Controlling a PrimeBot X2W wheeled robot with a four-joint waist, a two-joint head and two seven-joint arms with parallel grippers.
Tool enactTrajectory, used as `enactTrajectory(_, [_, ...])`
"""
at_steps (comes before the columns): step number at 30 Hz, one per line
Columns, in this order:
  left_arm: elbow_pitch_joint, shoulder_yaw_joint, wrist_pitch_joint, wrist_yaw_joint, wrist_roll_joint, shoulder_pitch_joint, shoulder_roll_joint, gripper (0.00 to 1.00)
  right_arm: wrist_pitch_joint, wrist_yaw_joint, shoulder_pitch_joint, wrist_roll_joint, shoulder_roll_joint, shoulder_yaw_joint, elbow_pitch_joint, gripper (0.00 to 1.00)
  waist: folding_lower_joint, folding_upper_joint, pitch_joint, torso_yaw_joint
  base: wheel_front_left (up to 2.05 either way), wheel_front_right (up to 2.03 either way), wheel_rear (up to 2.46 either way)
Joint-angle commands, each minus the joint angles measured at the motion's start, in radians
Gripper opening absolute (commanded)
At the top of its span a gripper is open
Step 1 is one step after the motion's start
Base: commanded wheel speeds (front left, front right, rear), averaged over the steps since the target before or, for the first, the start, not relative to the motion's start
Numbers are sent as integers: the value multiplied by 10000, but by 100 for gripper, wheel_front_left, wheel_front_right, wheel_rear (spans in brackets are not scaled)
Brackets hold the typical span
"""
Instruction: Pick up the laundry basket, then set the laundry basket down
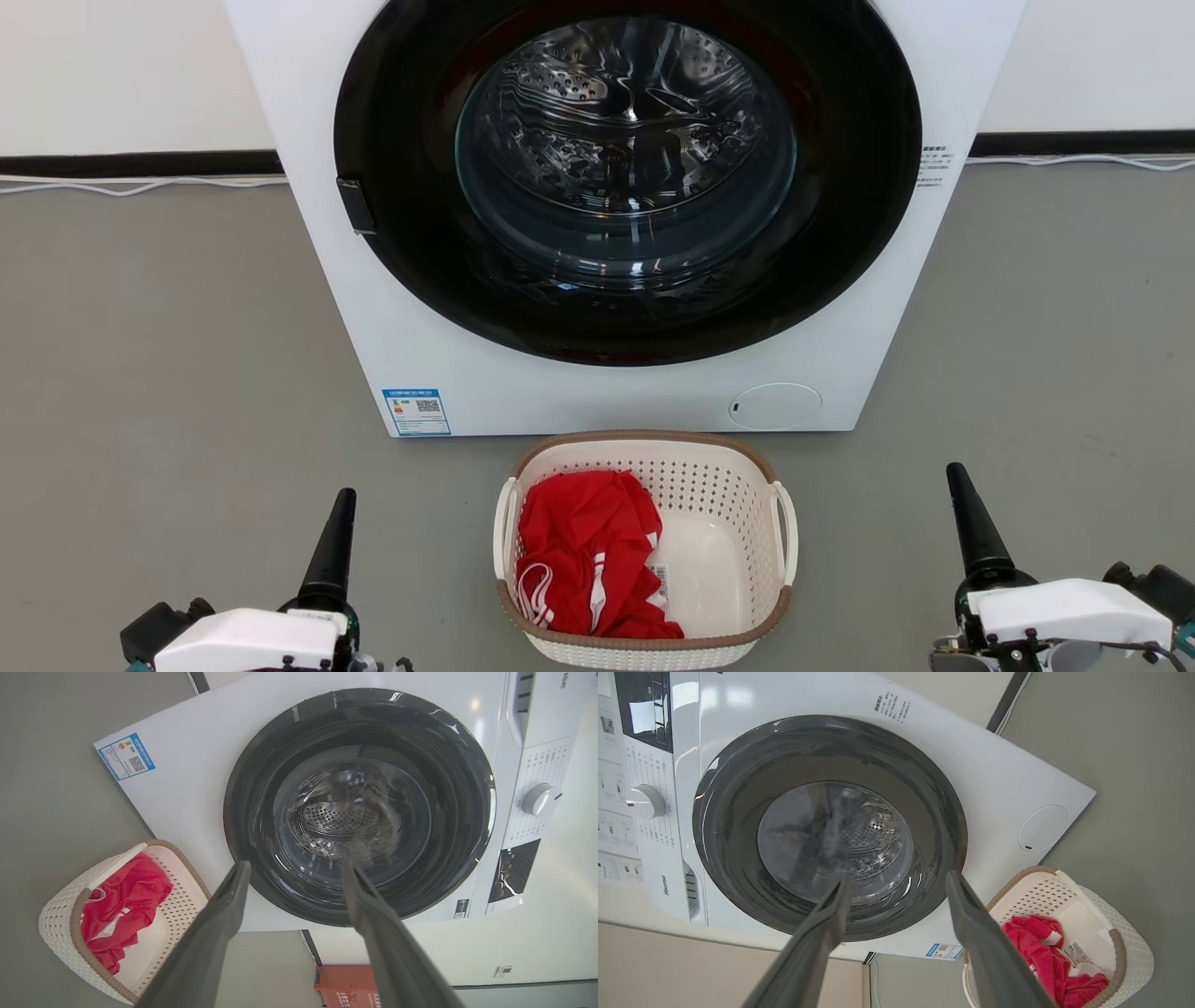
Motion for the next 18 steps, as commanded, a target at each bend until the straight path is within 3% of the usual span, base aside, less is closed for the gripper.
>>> enactTrajectory(1, [-357, 31, -89, 90, 329, -184, 88, 100, -178, 28, -215, -474, -106, 125, -342, 100, -1, 0, -4, -2, 0, 0, 0])
enactTrajectory(18, [-417, -289, -618, 402, 3016, -146, 119, 100, -707, 39, -224, -3525, -130, 379, -521, 100, -1, 0, -7, -22, 0, 0, 0])
